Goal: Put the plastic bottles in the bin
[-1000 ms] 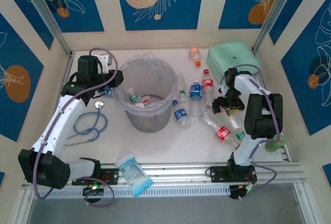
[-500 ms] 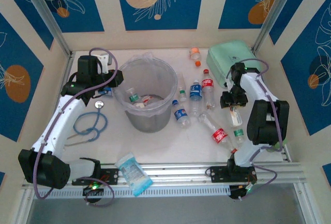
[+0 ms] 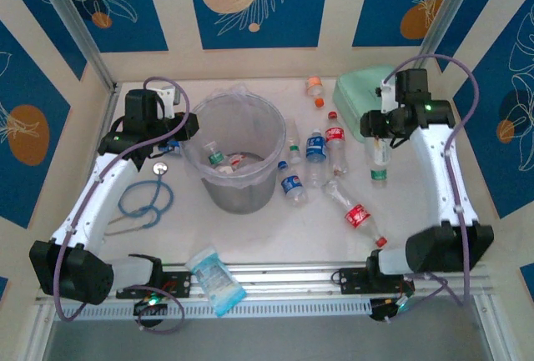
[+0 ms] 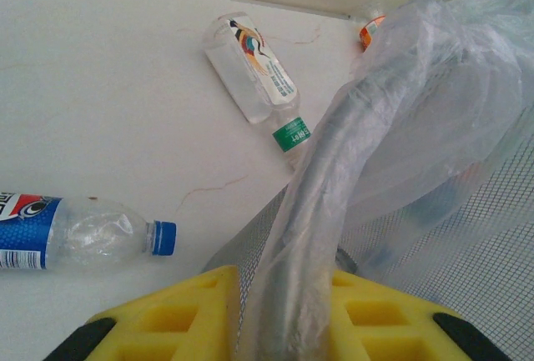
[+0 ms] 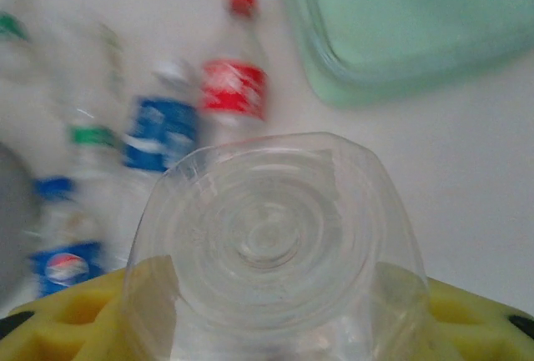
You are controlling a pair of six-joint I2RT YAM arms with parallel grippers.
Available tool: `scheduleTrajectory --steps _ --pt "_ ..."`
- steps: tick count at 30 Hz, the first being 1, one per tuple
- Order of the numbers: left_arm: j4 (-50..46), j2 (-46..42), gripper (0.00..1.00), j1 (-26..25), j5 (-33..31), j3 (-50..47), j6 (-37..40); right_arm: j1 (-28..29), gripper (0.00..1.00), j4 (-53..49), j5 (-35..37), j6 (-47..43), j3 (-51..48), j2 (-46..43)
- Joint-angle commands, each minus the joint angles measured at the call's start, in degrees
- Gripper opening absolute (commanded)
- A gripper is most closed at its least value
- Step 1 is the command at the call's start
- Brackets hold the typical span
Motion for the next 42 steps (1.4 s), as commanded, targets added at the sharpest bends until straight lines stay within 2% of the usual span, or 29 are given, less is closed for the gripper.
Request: scheduleTrajectory --steps 1,3,7,14,25,32,37,42 --pt "0.41 -0.75 0.27 1.15 0.50 -0.69 -0.18 1.40 0.09 11.60 -13.31 6.80 0.12 -7.34" --pt "0.43 -0.70 0.27 1.14 0.69 -0.62 -0.18 1.93 0.05 16.28 -17.65 11.30 0.39 -10.03" --pt "0.45 -0.71 0.27 1.23 0.85 -0.72 -0.18 4.76 0.02 21.73 -21.58 19.08 2.68 -12.07" --pt "0.27 -0.73 0.27 1.40 0.69 -0.79 0.18 14.98 0.00 32.34 -22.12 26.87 4.23 -11.67" --pt "0.67 -1.18 0.27 1.51 0.70 -1.07 -0.18 29.49 0.00 35.40 -19.01 23.98 11.01 -1.79" --pt "0.61 -1.54 0.27 1.51 0.33 -1.14 0.08 38.42 0.00 31.09 -15.54 18.48 16.40 9.27" --pt "0.75 -1.62 0.27 1.49 0.26 -1.27 -0.02 42.52 0.00 25.41 -10.26 16.07 18.13 16.62" --pt "0.58 -1.79 0.27 1.62 0.28 -1.23 0.25 44.00 0.00 24.25 -7.58 20.15 16.56 22.70"
